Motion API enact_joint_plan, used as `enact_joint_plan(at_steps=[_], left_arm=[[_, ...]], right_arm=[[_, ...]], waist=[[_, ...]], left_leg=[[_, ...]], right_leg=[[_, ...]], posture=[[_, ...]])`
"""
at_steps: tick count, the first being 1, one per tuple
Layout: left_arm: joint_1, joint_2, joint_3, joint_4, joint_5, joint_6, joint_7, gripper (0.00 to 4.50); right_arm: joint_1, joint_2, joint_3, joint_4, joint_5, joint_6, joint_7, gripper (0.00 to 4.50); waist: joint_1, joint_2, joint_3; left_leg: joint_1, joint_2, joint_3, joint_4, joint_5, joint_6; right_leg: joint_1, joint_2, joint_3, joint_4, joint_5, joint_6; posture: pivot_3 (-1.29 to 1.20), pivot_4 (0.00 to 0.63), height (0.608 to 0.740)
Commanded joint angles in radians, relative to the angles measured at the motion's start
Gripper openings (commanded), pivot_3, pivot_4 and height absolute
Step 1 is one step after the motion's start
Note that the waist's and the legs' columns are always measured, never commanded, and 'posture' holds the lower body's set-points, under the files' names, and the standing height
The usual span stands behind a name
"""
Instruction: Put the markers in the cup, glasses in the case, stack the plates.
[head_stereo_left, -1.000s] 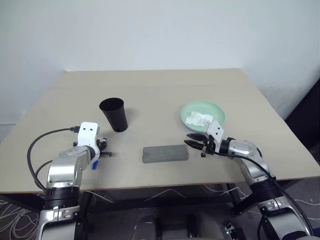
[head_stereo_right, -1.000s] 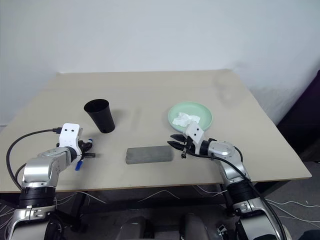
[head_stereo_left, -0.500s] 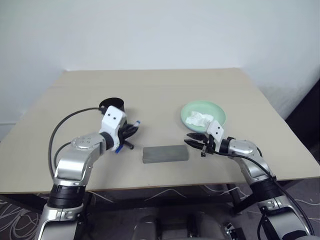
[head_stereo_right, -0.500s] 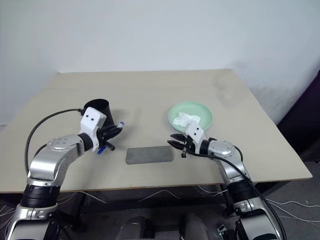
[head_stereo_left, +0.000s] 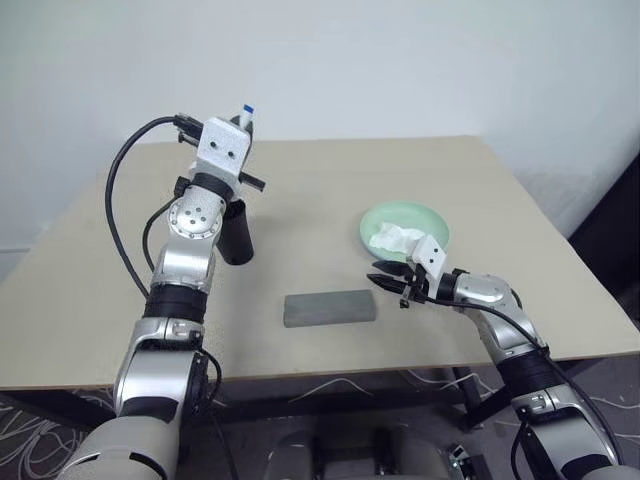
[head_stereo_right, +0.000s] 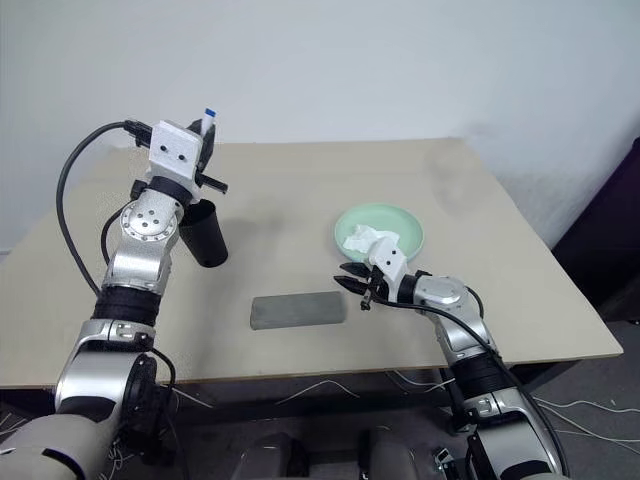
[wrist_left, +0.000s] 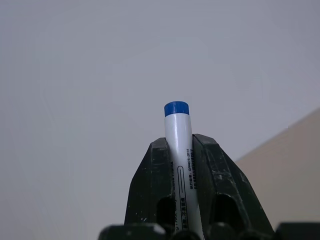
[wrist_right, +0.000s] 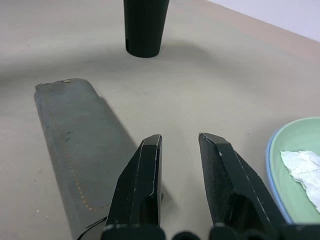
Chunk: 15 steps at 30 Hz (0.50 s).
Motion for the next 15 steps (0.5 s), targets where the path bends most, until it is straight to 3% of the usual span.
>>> enact_joint_plan(at_steps=[1,8,9,14,15], left_arm=[[-0.075,0.013,0.017,0.165,0.033,-0.143,0.089,0.16],[-0.124,0.004,0.009,0.367,0.047,-0.248,0.129,0.16],[-0.128,0.003,0.010,0.380,0.047,-0.252,0.131,0.88],[-0.135,0.002,0.007,0.410,0.049,-0.259,0.132,2.43],[-0.136,0.002,0.006,0.411,0.049,-0.262,0.131,2.43]], right_arm=[[-0.011,-0.007,-0.025,-0.041,0.009,-0.015,-0.013,1.23],[-0.009,-0.012,-0.026,-0.045,0.012,-0.012,-0.016,1.23],[-0.010,-0.013,-0.027,-0.046,0.012,-0.011,-0.016,1.23],[-0.006,-0.015,-0.025,-0.051,0.011,-0.010,-0.017,1.23],[-0.007,-0.015,-0.025,-0.050,0.011,-0.009,-0.016,1.23]], waist=[[0.000,0.000,0.000],[0.001,0.000,0.000],[0.001,-0.001,0.000],[0.001,-0.001,0.000],[0.000,-0.001,0.000]], left_leg=[[0.000,-0.001,0.000,0.000,0.000,0.000],[-0.001,-0.001,0.000,0.000,-0.001,0.000],[-0.001,-0.001,0.000,0.000,-0.001,0.001],[0.000,-0.001,-0.001,0.000,-0.001,0.001],[0.000,-0.001,-0.001,0.000,-0.001,0.001]], right_leg=[[0.000,0.000,0.000,0.000,0.000,0.000],[0.000,-0.001,0.000,0.000,0.000,0.000],[0.000,-0.001,0.000,0.000,0.000,0.000],[0.000,-0.001,0.000,0.001,0.000,0.000],[0.000,-0.001,0.000,0.001,0.000,0.000]], posture=[[0.00,0.000,0.729],[0.00,0.000,0.729],[0.00,0.000,0.729],[0.00,0.000,0.729],[0.00,0.000,0.729]])
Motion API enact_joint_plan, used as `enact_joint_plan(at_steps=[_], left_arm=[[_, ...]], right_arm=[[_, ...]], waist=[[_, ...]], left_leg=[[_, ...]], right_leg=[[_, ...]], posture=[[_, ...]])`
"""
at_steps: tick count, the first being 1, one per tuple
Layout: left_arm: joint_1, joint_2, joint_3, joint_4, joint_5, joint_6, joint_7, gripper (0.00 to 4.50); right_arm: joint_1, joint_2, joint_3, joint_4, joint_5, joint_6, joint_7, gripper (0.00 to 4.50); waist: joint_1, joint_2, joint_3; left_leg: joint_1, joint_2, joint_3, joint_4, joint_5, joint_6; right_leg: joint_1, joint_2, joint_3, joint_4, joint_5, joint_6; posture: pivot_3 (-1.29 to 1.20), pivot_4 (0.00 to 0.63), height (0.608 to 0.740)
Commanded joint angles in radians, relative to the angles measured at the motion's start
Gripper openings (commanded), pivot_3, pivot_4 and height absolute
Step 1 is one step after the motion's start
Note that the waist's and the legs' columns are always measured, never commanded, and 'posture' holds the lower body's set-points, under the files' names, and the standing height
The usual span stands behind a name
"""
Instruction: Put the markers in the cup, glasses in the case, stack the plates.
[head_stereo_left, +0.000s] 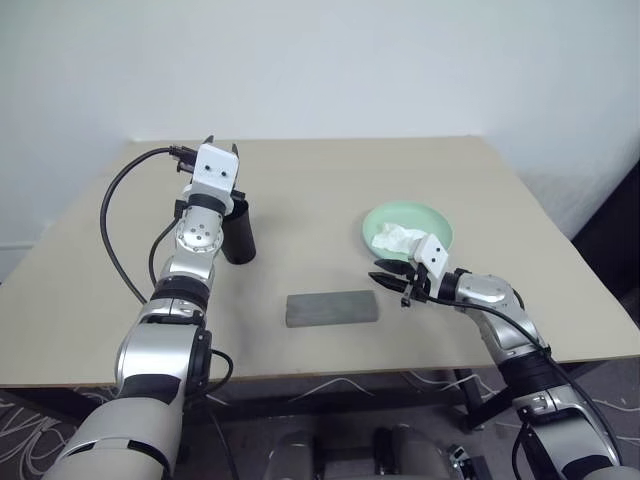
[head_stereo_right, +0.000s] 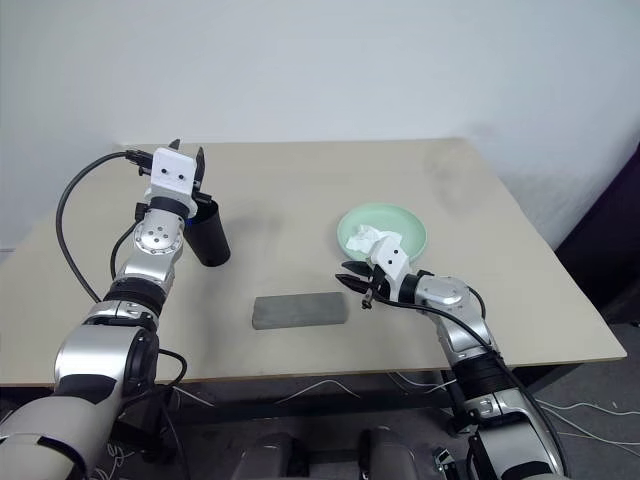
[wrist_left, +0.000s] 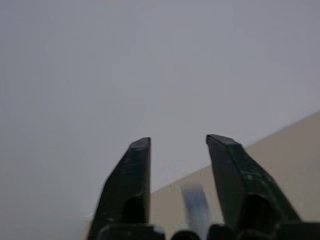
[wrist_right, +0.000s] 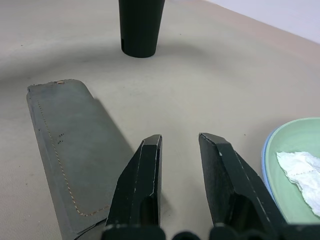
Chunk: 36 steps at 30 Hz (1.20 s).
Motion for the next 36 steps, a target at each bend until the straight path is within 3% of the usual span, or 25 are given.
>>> enact_joint_plan(at_steps=[1,8,12,15,18,20,26,31,33,34,35,36], left_arm=[[-0.042,0.003,0.008,-0.008,-0.006,-0.030,-0.001,2.43],[-0.037,-0.012,0.059,-0.050,-0.095,-0.037,-0.095,2.43],[0.006,-0.016,0.127,-0.156,-0.274,0.016,-0.377,2.43],[0.082,0.009,0.157,-0.311,-0.429,0.167,-0.642,2.43],[0.244,0.079,0.119,-0.603,-0.593,0.464,-0.930,2.43],[0.358,0.143,0.087,-0.772,-0.648,0.620,-1.038,2.43],[0.608,0.282,0.055,-0.971,-0.622,0.794,-1.125,2.43],[0.708,0.292,0.059,-0.941,-0.528,0.740,-1.071,2.43],[0.740,0.290,0.065,-0.906,-0.496,0.705,-1.056,2.82],[0.753,0.287,0.065,-0.904,-0.488,0.700,-1.053,3.04],[0.763,0.285,0.064,-0.904,-0.481,0.694,-1.049,3.36],[0.772,0.285,0.067,-0.899,-0.474,0.687,-1.044,3.69]], right_arm=[[-0.012,-0.010,-0.022,-0.040,0.011,-0.010,-0.002,1.23],[-0.014,-0.008,-0.021,-0.041,0.013,-0.008,0.000,1.23],[-0.004,-0.015,-0.023,-0.051,0.016,-0.004,0.006,1.23],[0.001,-0.027,-0.028,-0.055,0.020,-0.001,0.015,1.23],[0.005,-0.046,-0.034,-0.059,0.024,0.004,0.028,1.23],[0.006,-0.059,-0.036,-0.059,0.025,0.006,0.038,1.23],[-0.001,-0.082,-0.041,-0.051,0.027,0.013,0.054,1.23],[0.007,-0.123,-0.069,-0.031,0.035,0.001,0.078,1.23],[0.009,-0.130,-0.073,-0.027,0.030,0.002,0.074,1.23],[0.009,-0.135,-0.079,-0.024,0.031,0.001,0.076,1.23],[0.009,-0.140,-0.083,-0.020,0.032,0.000,0.077,1.23],[0.008,-0.144,-0.087,-0.018,0.032,0.000,0.076,1.23]], waist=[[0.000,0.000,0.000],[-0.001,0.000,0.000],[-0.001,0.000,0.000],[-0.002,0.000,0.000],[-0.012,0.000,0.000],[-0.019,0.000,0.000],[-0.023,0.001,0.000],[-0.014,0.004,0.001],[-0.007,0.004,-0.001],[-0.002,-0.004,-0.003],[0.002,-0.011,-0.003],[0.008,-0.010,-0.001]], left_leg=[[0.000,0.000,0.000,0.000,0.000,0.000],[0.000,0.000,0.000,0.001,0.000,0.000],[0.000,0.000,0.000,0.002,0.000,0.000],[0.000,0.001,0.000,0.002,0.000,0.000],[0.000,0.001,0.000,0.002,0.000,0.000],[0.001,0.001,0.000,0.002,0.000,0.000],[0.001,0.003,0.000,0.003,0.000,0.000],[-0.001,0.014,0.000,0.002,0.000,0.000],[-0.005,0.023,0.001,-0.008,0.000,0.000],[-0.006,0.025,0.006,-0.015,0.001,0.002],[0.000,0.024,0.018,-0.017,0.001,0.002],[0.009,0.015,0.026,-0.016,0.002,0.001]], right_leg=[[0.000,0.000,0.000,0.000,0.000,0.000],[0.000,0.000,0.000,0.000,0.000,0.000],[0.000,0.000,0.000,0.000,0.000,0.000],[0.000,0.000,0.000,0.000,0.000,0.000],[0.000,0.000,0.001,0.000,0.000,0.000],[0.000,0.000,0.001,0.001,0.000,0.000],[0.001,0.001,0.000,0.000,-0.001,-0.002],[0.002,0.001,-0.004,-0.006,-0.001,-0.002],[0.007,0.004,-0.008,-0.017,-0.001,-0.002],[0.008,0.000,-0.002,0.014,-0.010,0.012],[0.017,-0.001,0.010,0.058,-0.045,0.000],[0.009,-0.001,0.029,0.073,-0.072,-0.009]], posture=[[0.00,0.000,0.729],[0.00,0.000,0.729],[0.00,0.000,0.729],[0.00,0.000,0.729],[0.00,0.000,0.729],[0.00,0.000,0.729],[0.00,0.000,0.729],[0.00,0.000,0.729],[0.00,0.000,0.729],[0.00,0.000,0.729],[0.00,0.000,0.729],[0.00,0.000,0.729]])
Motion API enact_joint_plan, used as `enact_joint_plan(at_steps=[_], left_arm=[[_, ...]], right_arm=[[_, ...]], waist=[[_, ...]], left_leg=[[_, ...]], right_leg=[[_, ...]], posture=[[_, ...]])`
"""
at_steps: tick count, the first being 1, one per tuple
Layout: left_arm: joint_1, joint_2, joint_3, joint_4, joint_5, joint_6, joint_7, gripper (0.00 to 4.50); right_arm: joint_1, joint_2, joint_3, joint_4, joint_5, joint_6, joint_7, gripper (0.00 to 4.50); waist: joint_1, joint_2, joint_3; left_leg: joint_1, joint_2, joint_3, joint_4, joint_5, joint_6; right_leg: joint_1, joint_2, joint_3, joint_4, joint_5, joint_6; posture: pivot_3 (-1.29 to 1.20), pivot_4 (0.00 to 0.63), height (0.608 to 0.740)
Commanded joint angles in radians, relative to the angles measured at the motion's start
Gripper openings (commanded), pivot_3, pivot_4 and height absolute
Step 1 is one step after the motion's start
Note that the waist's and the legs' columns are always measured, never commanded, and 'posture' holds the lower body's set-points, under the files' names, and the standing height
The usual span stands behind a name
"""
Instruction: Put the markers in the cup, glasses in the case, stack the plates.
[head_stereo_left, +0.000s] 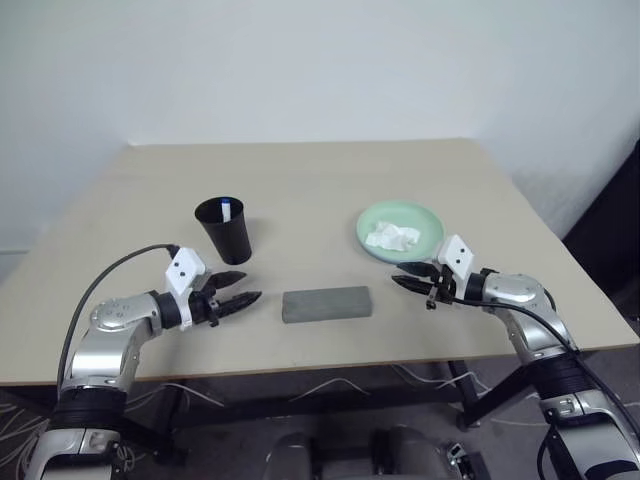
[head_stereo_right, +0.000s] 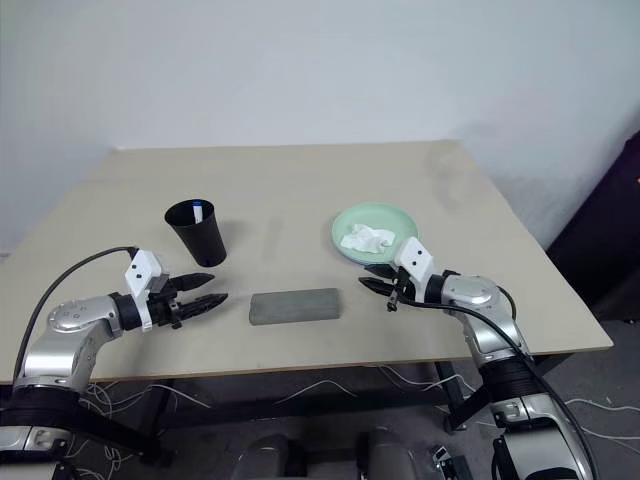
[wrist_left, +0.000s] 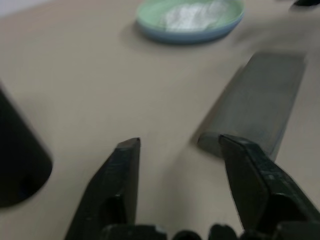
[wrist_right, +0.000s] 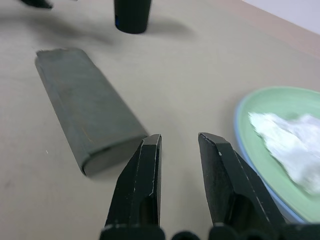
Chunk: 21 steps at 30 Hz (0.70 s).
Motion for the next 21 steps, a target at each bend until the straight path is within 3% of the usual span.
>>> enact_joint_plan(at_steps=[1,2,3,4,6,7,8,9,11,12,13,14,15,16,19,21], left_arm=[[0.009,0.004,0.020,-0.011,0.025,-0.037,0.020,4.07],[0.013,0.004,0.021,-0.012,0.031,-0.041,0.028,4.42],[0.014,0.004,0.026,-0.008,0.035,-0.046,0.034,4.47],[0.013,0.002,0.032,-0.005,0.037,-0.048,0.042,4.47],[0.014,-0.006,0.046,-0.004,0.032,-0.052,0.056,4.47],[0.014,-0.012,0.050,-0.005,0.032,-0.055,0.066,4.47],[0.015,-0.016,0.054,-0.003,0.030,-0.055,0.071,4.47],[0.019,-0.019,0.057,-0.004,0.032,-0.057,0.078,4.47],[0.025,-0.024,0.062,-0.011,0.032,-0.054,0.089,4.47],[0.027,-0.025,0.064,-0.018,0.031,-0.052,0.093,4.47],[0.028,-0.026,0.065,-0.023,0.030,-0.048,0.096,4.47],[0.031,-0.026,0.066,-0.028,0.029,-0.047,0.098,4.47],[0.033,-0.026,0.067,-0.031,0.029,-0.047,0.101,4.47],[0.038,-0.027,0.068,-0.037,0.029,-0.044,0.106,4.47],[0.069,-0.032,0.069,-0.075,0.026,-0.034,0.118,4.47],[0.083,-0.036,0.066,-0.098,0.028,-0.028,0.127,4.47]], right_arm=[[-0.023,-0.017,-0.040,0.003,0.023,-0.016,0.008,1.23],[-0.025,-0.022,-0.045,0.008,0.025,-0.018,0.010,1.23],[-0.026,-0.024,-0.047,0.009,0.024,-0.019,0.009,1.23],[-0.026,-0.027,-0.049,0.014,0.023,-0.022,0.008,1.23],[-0.024,-0.036,-0.059,0.032,0.015,-0.031,0.003,1.23],[-0.025,-0.042,-0.065,0.044,0.012,-0.037,0.004,1.23],[-0.022,-0.045,-0.071,0.049,0.013,-0.037,0.001,1.23],[-0.017,-0.051,-0.077,0.045,0.015,-0.033,0.000,1.23],[-0.008,-0.061,-0.084,0.032,0.022,-0.026,0.003,1.23],[-0.006,-0.066,-0.087,0.026,0.025,-0.023,0.005,1.23],[-0.006,-0.069,-0.090,0.025,0.026,-0.021,0.008,1.23],[-0.002,-0.070,-0.092,0.021,0.026,-0.018,0.007,1.23],[0.002,-0.072,-0.094,0.018,0.026,-0.016,0.007,1.23],[0.010,-0.073,-0.095,0.013,0.025,-0.014,0.007,1.23],[0.034,-0.074,-0.094,-0.005,0.025,-0.007,0.006,1.23],[0.040,-0.075,-0.097,-0.015,0.028,0.001,0.007,1.23]], waist=[[0.013,0.004,0.002],[0.019,0.007,0.005],[0.022,0.014,0.009],[0.021,0.029,0.012],[0.019,0.062,0.005],[0.018,0.054,0.000],[0.017,0.044,-0.001],[0.018,0.040,0.002],[0.017,0.053,-0.001],[0.018,0.062,-0.002],[0.018,0.049,-0.006],[0.019,0.034,-0.005],[0.023,0.028,-0.005],[0.027,0.029,-0.005],[0.028,0.028,-0.005],[0.027,0.028,-0.005]], left_leg=[[0.007,-0.006,-0.001,-0.002,0.000,-0.002],[0.009,-0.009,-0.010,0.000,-0.001,-0.008],[0.007,-0.016,-0.033,0.007,-0.002,-0.013],[0.006,-0.021,-0.060,0.016,-0.002,-0.015],[-0.007,-0.015,-0.107,0.029,-0.005,-0.017],[-0.025,-0.002,-0.117,0.019,-0.005,-0.016],[-0.021,-0.009,-0.113,0.009,-0.004,-0.014],[-0.015,-0.028,-0.110,0.004,0.002,-0.007],[0.002,-0.039,-0.104,0.008,0.003,-0.007],[-0.003,-0.030,-0.105,0.006,0.003,-0.007],[-0.016,-0.015,-0.106,-0.003,0.003,-0.007],[-0.011,-0.023,-0.099,-0.012,0.003,-0.006],[-0.005,-0.035,-0.090,-0.015,0.004,-0.005],[0.001,-0.042,-0.084,-0.014,0.004,-0.006],[0.009,-0.037,-0.081,-0.017,0.009,-0.014],[0.009,-0.036,-0.080,-0.015,0.010,-0.014]], right_leg=[[0.002,-0.002,-0.001,-0.002,-0.003,-0.004],[0.004,-0.001,-0.005,-0.007,-0.003,-0.004],[0.008,-0.001,-0.015,-0.009,-0.003,-0.004],[0.015,-0.001,-0.030,-0.012,-0.003,-0.004],[0.032,0.013,-0.067,-0.046,0.002,0.000],[0.040,0.026,-0.079,-0.069,0.010,0.010],[0.028,0.016,-0.080,-0.067,0.005,0.019],[0.016,0.008,-0.058,-0.055,0.002,0.025],[0.030,0.005,-0.054,-0.057,0.021,0.016],[0.035,0.013,-0.061,-0.075,0.025,0.017],[0.037,0.023,-0.060,-0.085,0.031,0.023],[0.030,0.012,-0.048,-0.055,0.021,0.038],[0.031,0.006,-0.022,-0.032,0.005,0.027],[0.025,0.001,-0.014,-0.020,-0.007,0.012],[0.031,0.004,-0.018,-0.022,-0.014,0.003],[0.032,0.007,-0.022,-0.022,-0.017,0.006]], posture=[[0.00,0.000,0.729],[0.00,0.000,0.729],[0.00,0.000,0.729],[0.00,0.000,0.729],[0.00,0.000,0.729],[0.00,0.000,0.729],[0.00,0.000,0.729],[0.00,0.000,0.729],[0.00,0.000,0.729],[0.00,0.000,0.729],[0.00,0.000,0.729],[0.00,0.000,0.729],[0.00,0.000,0.729],[0.00,0.000,0.729],[0.00,0.000,0.729],[0.00,0.000,0.729]])
